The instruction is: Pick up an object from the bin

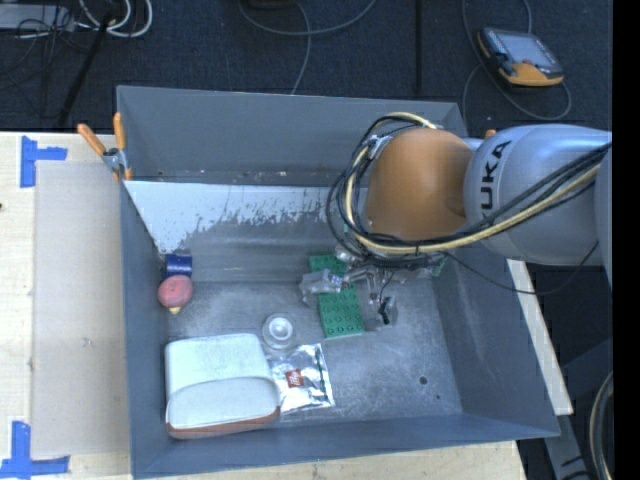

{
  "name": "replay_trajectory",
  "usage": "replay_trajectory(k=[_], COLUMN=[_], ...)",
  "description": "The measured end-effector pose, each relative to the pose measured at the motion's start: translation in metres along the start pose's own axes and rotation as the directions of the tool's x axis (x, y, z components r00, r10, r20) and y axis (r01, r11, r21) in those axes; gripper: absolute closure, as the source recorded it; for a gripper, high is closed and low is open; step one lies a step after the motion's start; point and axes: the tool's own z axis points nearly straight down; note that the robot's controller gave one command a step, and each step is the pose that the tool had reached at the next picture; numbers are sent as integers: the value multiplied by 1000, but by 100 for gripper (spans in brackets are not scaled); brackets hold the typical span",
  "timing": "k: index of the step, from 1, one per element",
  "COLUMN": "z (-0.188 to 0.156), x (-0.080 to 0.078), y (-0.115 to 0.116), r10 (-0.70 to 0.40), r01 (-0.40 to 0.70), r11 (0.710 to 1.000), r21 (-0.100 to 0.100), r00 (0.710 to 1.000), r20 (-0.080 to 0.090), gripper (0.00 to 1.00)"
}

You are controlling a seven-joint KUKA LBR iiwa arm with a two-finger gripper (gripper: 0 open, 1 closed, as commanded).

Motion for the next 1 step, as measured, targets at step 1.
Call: replay_trajectory(k=[1], z=[-3], x=[0], y=[0], r10=[4], r01=[-4], r11=[1000], r21=[-1], r00=[1000], r20=[1], gripper=[100])
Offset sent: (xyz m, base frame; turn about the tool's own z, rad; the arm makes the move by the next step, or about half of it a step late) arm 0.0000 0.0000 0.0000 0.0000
